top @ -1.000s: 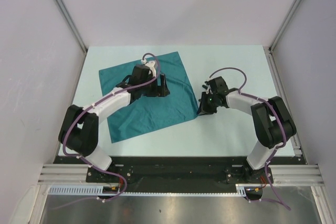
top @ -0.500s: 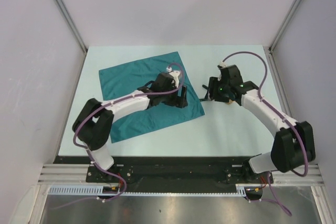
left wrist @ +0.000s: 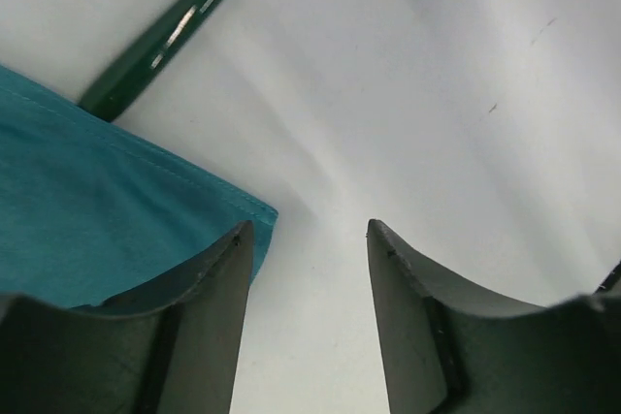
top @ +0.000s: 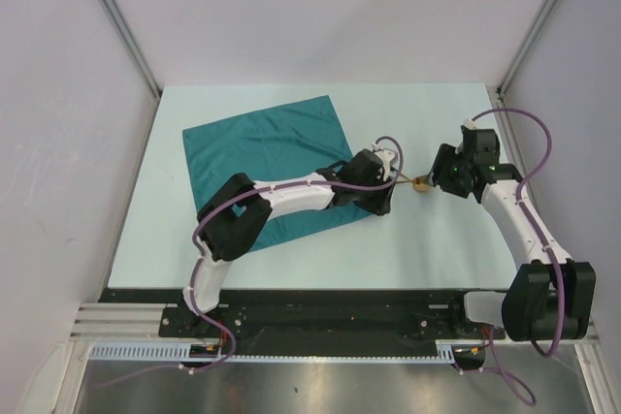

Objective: Fold the napkin, place the utensils inside, and roll it up
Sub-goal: Fold the napkin

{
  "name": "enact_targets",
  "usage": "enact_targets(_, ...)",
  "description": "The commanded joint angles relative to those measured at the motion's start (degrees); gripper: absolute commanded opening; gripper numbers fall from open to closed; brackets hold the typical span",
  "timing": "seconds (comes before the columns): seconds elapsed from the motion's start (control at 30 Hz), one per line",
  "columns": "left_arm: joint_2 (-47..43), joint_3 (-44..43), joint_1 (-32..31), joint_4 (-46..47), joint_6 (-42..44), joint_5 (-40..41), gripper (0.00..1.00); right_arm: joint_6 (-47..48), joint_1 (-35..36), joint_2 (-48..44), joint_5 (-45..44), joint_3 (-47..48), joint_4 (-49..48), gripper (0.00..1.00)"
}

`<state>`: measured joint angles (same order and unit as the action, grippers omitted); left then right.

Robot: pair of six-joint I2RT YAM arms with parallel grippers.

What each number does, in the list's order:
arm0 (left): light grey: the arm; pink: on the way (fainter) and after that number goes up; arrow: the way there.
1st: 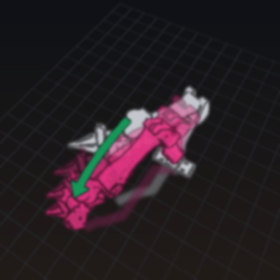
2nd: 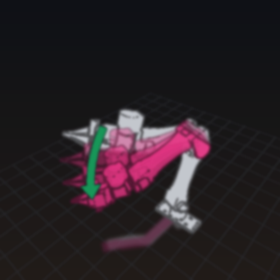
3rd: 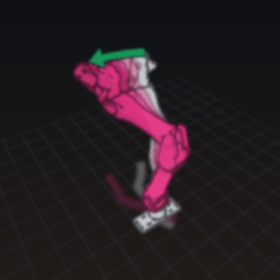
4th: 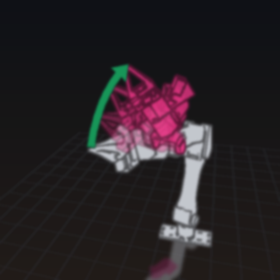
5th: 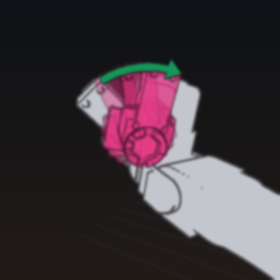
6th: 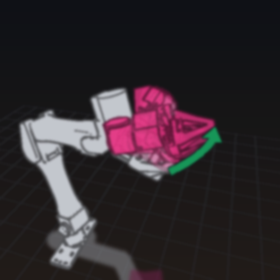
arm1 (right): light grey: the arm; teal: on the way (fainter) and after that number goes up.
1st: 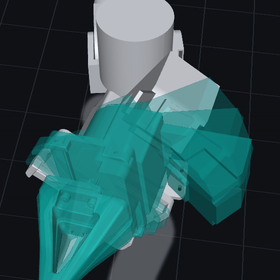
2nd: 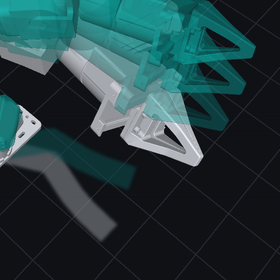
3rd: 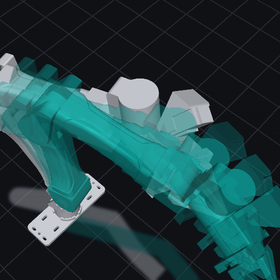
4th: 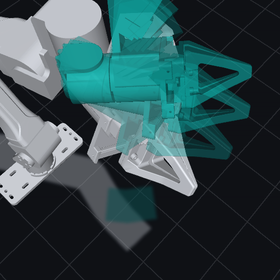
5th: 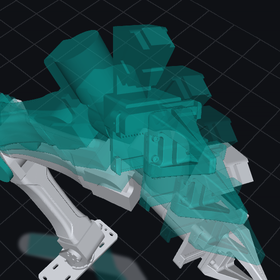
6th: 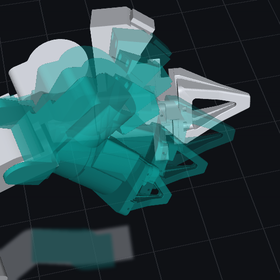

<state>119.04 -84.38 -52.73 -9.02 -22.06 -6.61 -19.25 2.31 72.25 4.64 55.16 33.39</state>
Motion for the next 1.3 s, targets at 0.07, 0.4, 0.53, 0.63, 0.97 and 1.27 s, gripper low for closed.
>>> enact_targets(0.07, 3.56, -3.95, -0.62, -2.58, -1.05, 3.8, 0.5, 2.72, -3.62, -2.99, 3.61, 0.13, 0.19, 0.58)
enact_targets(0.4, 4.97, -5.0, -3.17, -4.61, -0.43, 12.23, 0.49, 3.16, -5.03, -3.08, 5.81, -0.75, -0.25, 0.59)
enact_targets(0.53, 6.9, -6.58, -3.26, -7.15, -0.52, 12.06, 0.48, 3.07, -5.12, -2.99, 5.9, -0.58, -0.43, 0.59)
enact_targets(0.63, 7.43, -6.94, -3.78, -8.03, -0.17, 12.94, 0.45, 3.16, -5.21, -2.64, 5.81, -0.31, -0.6, 0.59)
enact_targets(0.97, 9.89, -6.5, -4.75, -13.83, -1.14, 16.28, 0.38, 2.46, -5.38, -2.81, 6.61, -0.4, -1.13, 0.59)
enact_targets(1.27, 11.82, -3.86, -6.51, -14.62, -1.84, 16.89, 0.32, 2.46, -5.73, -3.69, 6.78, -0.4, -1.04, 0.6)
